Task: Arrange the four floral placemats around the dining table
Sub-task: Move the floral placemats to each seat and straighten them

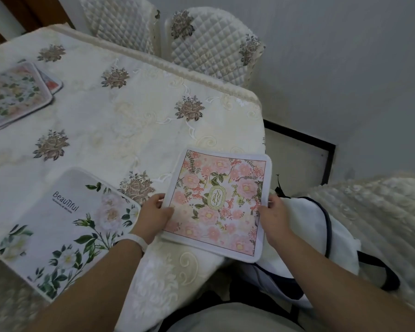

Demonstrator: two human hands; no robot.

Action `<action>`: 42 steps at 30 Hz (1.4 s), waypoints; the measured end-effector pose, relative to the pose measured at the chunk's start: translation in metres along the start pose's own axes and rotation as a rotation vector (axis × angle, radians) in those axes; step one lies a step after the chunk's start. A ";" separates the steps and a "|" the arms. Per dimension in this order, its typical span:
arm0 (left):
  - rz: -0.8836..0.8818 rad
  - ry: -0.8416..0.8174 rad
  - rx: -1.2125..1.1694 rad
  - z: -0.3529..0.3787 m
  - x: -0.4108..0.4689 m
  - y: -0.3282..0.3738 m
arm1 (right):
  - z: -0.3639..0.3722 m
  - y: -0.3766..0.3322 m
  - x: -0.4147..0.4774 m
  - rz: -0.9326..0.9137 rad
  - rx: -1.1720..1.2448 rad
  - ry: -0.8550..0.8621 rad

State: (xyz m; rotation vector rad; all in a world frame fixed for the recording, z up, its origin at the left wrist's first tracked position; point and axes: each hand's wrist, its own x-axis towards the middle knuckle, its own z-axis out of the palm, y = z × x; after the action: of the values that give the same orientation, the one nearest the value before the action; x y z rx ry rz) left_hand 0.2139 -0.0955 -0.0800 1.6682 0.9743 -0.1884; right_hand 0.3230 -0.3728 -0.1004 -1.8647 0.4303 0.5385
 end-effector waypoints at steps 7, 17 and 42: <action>-0.146 0.052 -0.299 0.022 -0.019 -0.018 | 0.008 -0.020 0.023 0.021 0.086 0.083; -0.060 0.121 -0.386 0.106 -0.025 0.004 | 0.006 0.006 0.024 0.206 0.318 -0.030; 0.063 -0.267 -0.200 0.035 0.006 0.026 | -0.074 -0.055 0.104 0.179 0.074 -0.460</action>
State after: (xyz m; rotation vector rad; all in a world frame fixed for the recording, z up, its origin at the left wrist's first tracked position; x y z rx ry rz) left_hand 0.2479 -0.1239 -0.0760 1.4454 0.7146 -0.2561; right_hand 0.4503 -0.4272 -0.0927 -1.5767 0.3030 1.0303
